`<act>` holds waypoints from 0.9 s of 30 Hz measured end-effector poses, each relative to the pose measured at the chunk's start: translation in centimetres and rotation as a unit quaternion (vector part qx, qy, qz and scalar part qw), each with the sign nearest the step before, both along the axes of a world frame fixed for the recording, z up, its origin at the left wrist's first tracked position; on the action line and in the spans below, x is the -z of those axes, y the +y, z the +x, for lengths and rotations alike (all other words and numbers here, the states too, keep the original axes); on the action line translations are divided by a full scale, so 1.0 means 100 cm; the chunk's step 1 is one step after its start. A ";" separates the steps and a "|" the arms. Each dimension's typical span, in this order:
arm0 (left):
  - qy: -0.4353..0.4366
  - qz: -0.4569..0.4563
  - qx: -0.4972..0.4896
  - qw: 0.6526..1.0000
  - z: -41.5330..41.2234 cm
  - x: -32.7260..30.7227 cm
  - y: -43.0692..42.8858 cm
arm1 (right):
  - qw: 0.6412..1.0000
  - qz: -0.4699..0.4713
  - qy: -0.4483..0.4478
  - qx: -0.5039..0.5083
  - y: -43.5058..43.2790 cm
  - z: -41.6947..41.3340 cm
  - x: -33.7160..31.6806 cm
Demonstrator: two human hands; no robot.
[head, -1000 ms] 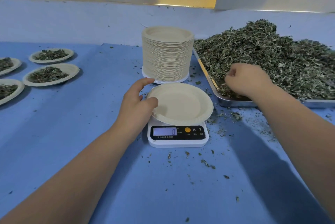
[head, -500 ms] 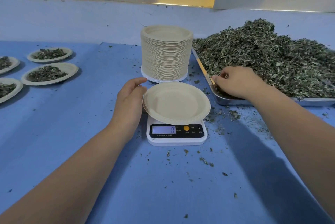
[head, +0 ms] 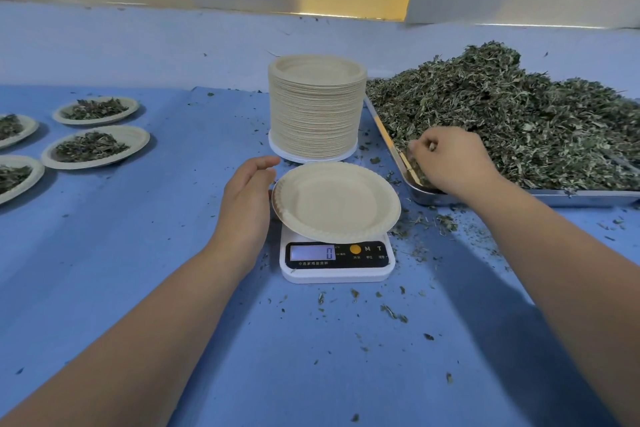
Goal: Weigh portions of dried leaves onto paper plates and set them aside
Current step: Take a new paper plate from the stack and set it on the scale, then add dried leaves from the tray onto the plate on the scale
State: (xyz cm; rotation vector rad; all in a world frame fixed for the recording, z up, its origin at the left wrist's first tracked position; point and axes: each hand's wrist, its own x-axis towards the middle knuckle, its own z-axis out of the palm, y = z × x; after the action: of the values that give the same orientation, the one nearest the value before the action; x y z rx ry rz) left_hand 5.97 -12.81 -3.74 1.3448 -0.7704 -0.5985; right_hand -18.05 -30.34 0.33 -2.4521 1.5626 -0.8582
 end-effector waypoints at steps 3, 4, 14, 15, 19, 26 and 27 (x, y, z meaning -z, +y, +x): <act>-0.002 0.004 0.000 1.000 -0.001 -0.001 0.000 | 0.999 0.005 0.039 -0.001 0.000 0.002 0.002; -0.005 0.006 0.000 1.000 0.000 0.000 -0.001 | 0.999 -0.001 0.044 0.003 0.000 0.004 0.004; -0.019 0.019 -0.002 1.000 -0.002 -0.002 0.000 | 0.999 -0.019 -0.015 0.039 -0.002 0.004 -0.006; -0.020 0.020 -0.001 1.000 -0.002 -0.002 0.000 | 0.998 -0.037 -0.040 0.041 0.000 0.005 -0.012; -0.020 0.020 0.002 1.000 -0.004 -0.004 0.001 | 0.989 -0.067 -0.129 -0.019 0.021 0.029 -0.040; -0.026 0.022 0.013 0.999 -0.004 -0.003 0.002 | 0.964 0.006 -0.145 -0.222 0.082 0.087 -0.041; -0.025 0.020 0.016 0.999 -0.004 -0.003 0.002 | 0.966 0.028 -0.098 -0.237 0.085 0.091 -0.036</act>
State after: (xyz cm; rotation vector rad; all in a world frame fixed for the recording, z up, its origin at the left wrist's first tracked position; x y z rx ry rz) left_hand 5.58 -12.59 -3.41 1.3916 -0.8257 -0.6099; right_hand -8.95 -21.79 3.91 -2.4491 0.8656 -0.9105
